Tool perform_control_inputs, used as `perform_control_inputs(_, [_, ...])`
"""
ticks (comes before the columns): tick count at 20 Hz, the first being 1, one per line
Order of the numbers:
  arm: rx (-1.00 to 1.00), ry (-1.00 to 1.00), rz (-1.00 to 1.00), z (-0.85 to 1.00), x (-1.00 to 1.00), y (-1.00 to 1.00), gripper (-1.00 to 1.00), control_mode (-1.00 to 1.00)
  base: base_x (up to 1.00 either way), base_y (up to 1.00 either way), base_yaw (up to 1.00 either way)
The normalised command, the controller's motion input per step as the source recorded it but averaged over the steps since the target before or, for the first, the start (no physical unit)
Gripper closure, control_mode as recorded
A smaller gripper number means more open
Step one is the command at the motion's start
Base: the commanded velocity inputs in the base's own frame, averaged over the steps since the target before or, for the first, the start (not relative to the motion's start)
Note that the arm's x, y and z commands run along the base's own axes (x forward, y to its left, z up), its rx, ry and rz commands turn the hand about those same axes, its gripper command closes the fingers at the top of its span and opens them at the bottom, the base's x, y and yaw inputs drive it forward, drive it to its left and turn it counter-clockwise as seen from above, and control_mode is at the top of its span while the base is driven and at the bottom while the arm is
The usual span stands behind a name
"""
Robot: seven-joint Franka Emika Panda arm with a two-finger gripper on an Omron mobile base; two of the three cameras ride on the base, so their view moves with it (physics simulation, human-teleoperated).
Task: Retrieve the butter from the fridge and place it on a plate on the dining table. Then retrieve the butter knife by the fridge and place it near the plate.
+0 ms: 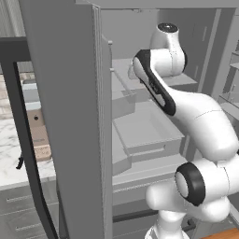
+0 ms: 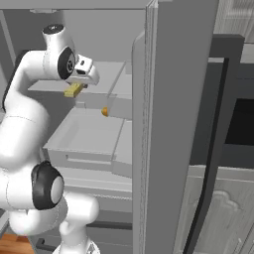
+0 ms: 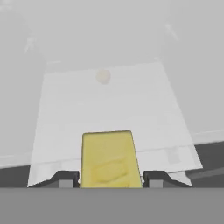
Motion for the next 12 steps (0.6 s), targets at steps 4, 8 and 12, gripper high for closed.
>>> perform_control_inputs(4, [0.0,-0.01,0.34,0.0,-0.98,-0.19,1.0,-1.0,0.0,0.0,0.0])
perform_control_inputs(8, [-0.04,0.08,0.06,-0.06,-0.81,0.06,1.0,-1.0,0.0,0.0,0.0])
perform_control_inputs(12, [-0.08,0.15,-0.07,-0.17,-0.49,0.03,1.0,-1.0,0.0,0.0,0.0])
